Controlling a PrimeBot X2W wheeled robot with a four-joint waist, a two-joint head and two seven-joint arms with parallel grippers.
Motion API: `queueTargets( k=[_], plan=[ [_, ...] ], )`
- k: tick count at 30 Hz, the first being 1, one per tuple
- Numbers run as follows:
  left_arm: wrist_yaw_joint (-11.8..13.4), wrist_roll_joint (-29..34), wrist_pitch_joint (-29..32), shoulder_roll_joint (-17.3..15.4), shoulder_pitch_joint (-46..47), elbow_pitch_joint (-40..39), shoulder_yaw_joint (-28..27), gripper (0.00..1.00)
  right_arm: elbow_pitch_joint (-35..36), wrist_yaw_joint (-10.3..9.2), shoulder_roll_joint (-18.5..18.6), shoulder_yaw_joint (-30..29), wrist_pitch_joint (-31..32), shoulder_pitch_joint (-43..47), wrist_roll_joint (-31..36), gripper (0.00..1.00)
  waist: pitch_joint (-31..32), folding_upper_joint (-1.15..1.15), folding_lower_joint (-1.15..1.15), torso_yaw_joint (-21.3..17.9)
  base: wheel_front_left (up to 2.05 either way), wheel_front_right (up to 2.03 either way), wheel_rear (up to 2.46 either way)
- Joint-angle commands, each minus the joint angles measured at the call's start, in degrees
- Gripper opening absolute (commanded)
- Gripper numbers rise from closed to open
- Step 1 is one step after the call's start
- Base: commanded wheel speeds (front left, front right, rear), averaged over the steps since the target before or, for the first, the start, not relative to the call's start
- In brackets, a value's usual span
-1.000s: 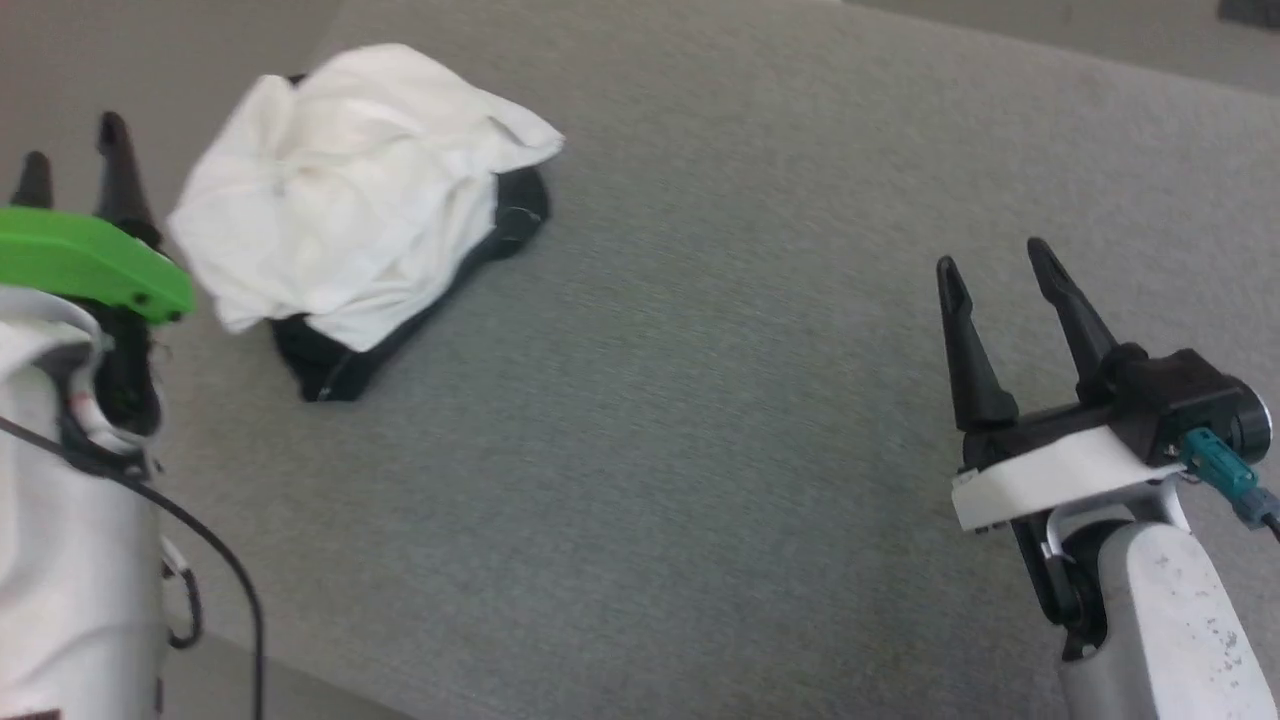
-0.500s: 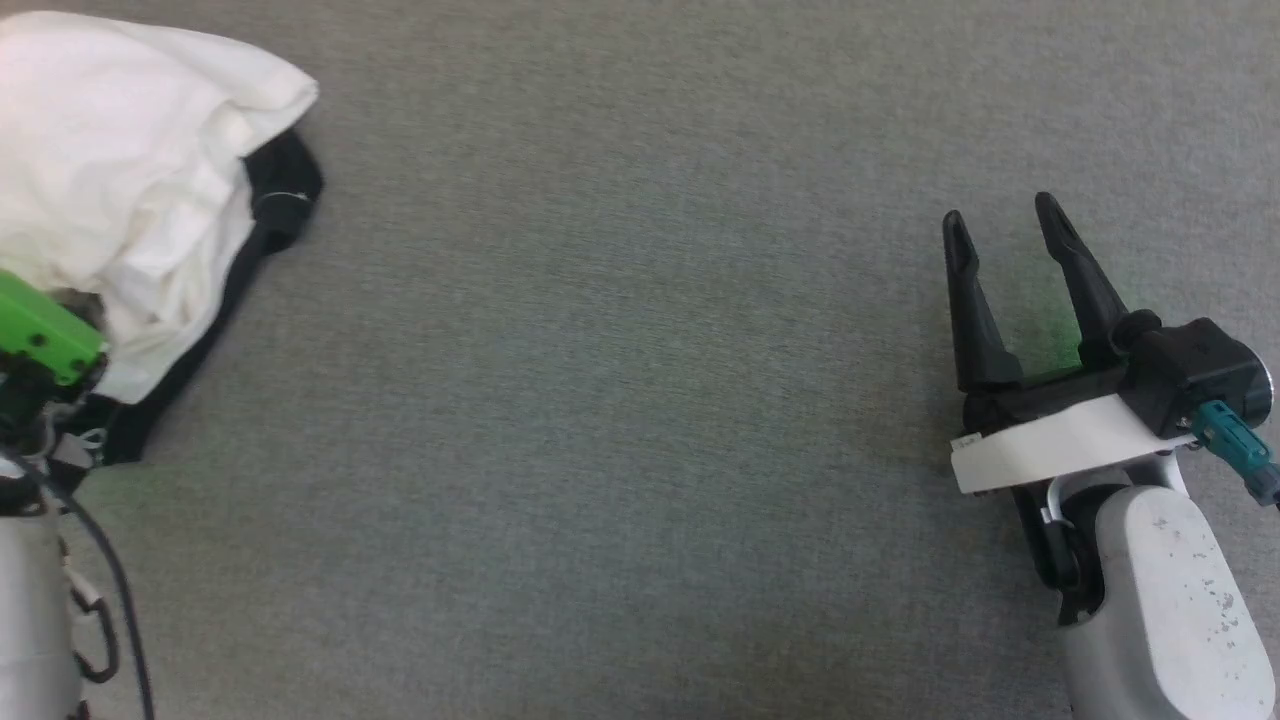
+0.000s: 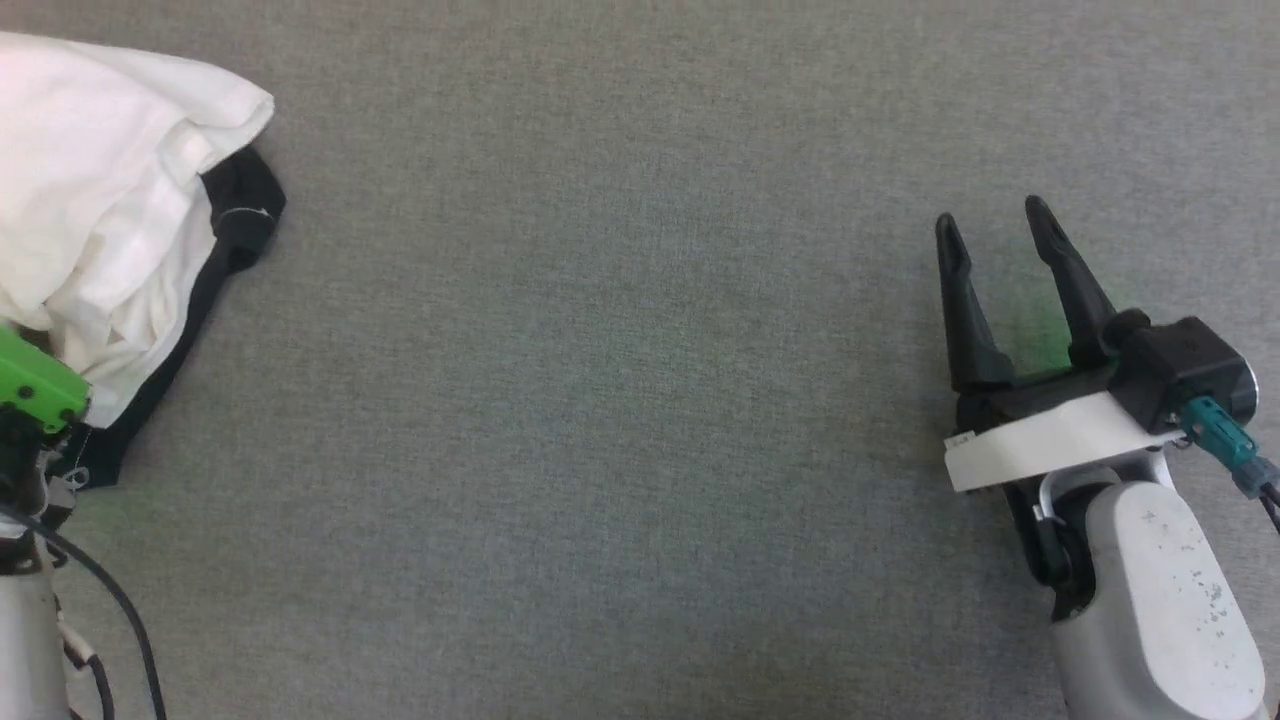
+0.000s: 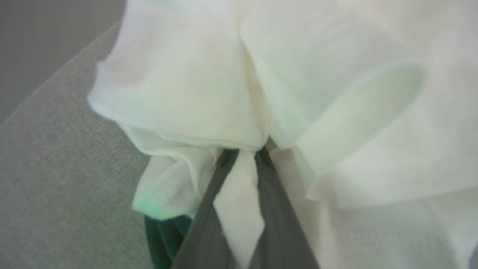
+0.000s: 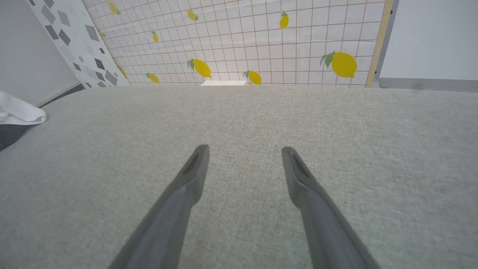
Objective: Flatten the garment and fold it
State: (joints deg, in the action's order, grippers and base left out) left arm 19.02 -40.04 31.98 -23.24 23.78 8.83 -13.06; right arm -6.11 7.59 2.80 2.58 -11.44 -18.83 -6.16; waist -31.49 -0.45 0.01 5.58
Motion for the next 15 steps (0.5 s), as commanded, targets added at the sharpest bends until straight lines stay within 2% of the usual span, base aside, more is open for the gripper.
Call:
queueTargets(
  k=[1, 5, 9, 15],
  plan=[
    [-1.28, 1.93, -4.41, -0.44, -0.45, 0.57, -0.16, 0.00, -0.55, -0.10, 0.08, -0.25, -0.51, 0.52, -0.58, 1.00, 4.25, 0.43, -0.01, 0.80, 0.00, 0.00, 0.00],
    [-4.70, 7.05, -17.74, -3.08, 1.80, 0.49, -0.40, 0.00, -2.20, -0.10, 0.08, -0.55, -1.08, 2.26, -1.69, 1.00, 9.63, 0.43, -0.01, 0.64, 0.00, 0.00, 0.00],
    [-8.19, 10.69, -27.52, -5.32, 4.20, 0.72, 0.68, 0.00, -3.60, -0.10, 0.08, -0.94, -1.53, 4.40, -2.85, 1.00, 14.95, 0.43, -0.01, -0.19, 0.00, 0.00, 0.00],
    [-11.46, 15.09, -35.73, -7.18, 8.78, -1.61, 4.43, 0.00, -4.45, -0.10, 0.08, -2.18, -1.70, 7.61, -3.59, 1.00, 20.97, 0.43, -0.01, -2.45, 0.00, 0.00, 0.00]
  ],
)
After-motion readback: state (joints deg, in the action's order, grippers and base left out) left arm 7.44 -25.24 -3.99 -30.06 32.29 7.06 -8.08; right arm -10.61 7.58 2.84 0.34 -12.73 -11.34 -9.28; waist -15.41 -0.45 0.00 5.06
